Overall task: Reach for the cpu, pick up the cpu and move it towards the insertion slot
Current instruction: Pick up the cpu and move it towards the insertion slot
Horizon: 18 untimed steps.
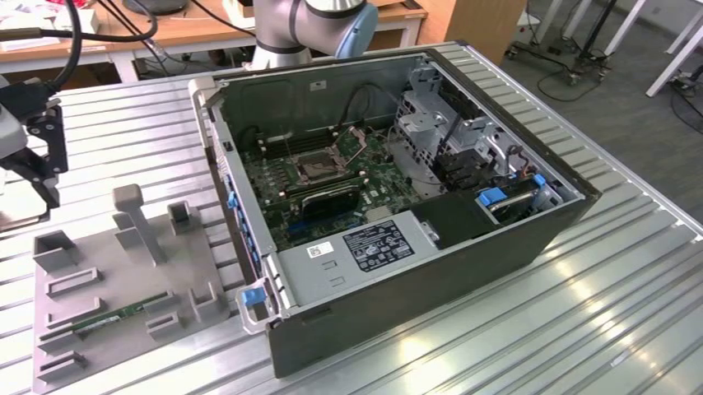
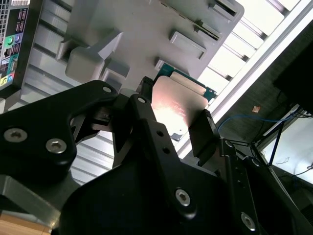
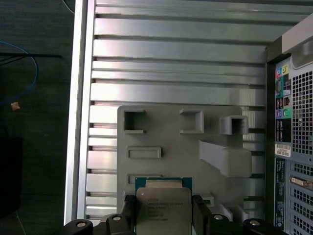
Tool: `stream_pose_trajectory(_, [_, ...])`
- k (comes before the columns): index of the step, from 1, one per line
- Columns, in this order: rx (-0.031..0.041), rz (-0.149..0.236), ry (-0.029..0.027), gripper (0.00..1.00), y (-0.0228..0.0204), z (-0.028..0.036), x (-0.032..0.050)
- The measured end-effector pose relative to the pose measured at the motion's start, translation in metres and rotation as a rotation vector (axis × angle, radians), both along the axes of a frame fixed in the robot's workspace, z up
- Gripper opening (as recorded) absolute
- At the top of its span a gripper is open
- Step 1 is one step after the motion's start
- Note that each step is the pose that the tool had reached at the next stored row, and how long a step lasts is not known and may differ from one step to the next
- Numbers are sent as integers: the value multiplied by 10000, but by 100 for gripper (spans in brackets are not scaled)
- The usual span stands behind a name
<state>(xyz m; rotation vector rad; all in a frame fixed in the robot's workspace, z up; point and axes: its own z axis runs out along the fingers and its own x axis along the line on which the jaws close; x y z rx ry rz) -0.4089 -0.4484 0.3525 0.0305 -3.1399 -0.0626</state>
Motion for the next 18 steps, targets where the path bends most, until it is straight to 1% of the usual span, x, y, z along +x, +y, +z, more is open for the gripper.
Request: stream_pose_trajectory(18, [0, 1, 0, 54, 0, 0, 36])
